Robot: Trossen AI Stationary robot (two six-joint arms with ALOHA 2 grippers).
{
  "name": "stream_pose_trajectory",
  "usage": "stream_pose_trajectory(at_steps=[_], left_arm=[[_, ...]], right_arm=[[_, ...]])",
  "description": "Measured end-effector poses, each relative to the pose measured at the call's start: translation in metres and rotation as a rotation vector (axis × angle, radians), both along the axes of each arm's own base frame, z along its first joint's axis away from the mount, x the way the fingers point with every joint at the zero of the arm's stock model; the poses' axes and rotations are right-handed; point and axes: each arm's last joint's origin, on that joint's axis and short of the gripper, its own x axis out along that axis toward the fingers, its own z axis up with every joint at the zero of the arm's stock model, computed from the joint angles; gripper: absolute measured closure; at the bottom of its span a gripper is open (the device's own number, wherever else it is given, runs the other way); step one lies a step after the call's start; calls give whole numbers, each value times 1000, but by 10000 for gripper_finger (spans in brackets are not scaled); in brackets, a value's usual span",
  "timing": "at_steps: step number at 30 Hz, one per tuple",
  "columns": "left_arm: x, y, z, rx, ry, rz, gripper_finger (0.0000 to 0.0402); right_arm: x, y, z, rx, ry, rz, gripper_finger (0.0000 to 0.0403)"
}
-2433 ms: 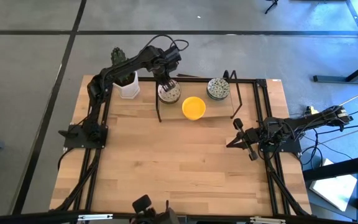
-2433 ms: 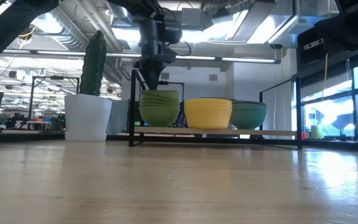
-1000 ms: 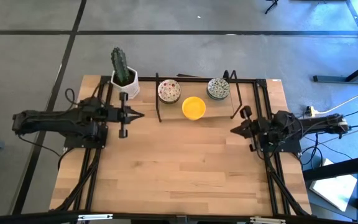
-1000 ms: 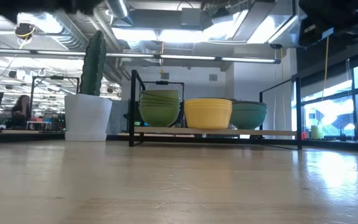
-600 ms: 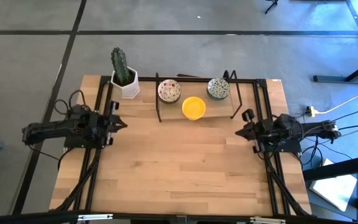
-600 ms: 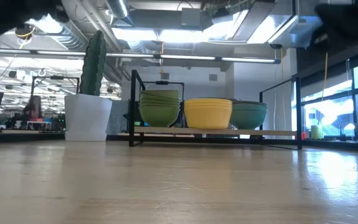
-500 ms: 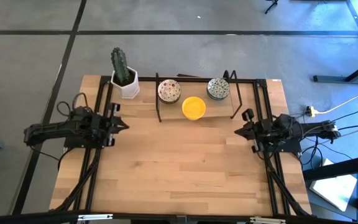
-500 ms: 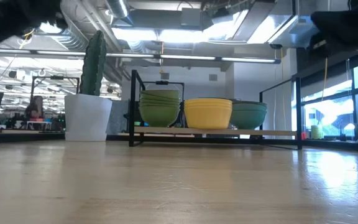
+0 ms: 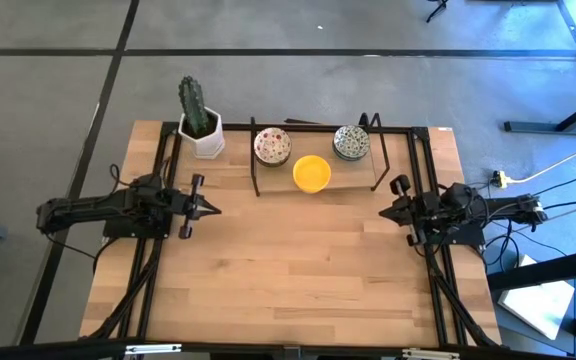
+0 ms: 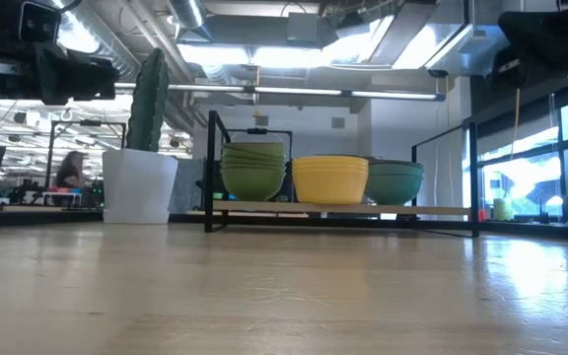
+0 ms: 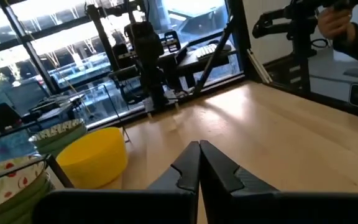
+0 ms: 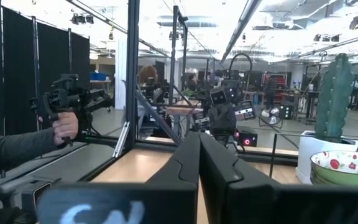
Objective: Pick & Place Mini bowls
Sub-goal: Return to Home Position
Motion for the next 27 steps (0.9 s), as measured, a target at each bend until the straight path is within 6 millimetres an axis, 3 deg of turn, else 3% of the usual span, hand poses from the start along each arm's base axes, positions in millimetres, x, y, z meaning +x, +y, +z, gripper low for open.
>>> stream_pose_trajectory(at_steps=[27], left_arm=[[2,2,-2,-64,33,72,398]], right_arm=[[1,0,-3,-10,30,-2,395]])
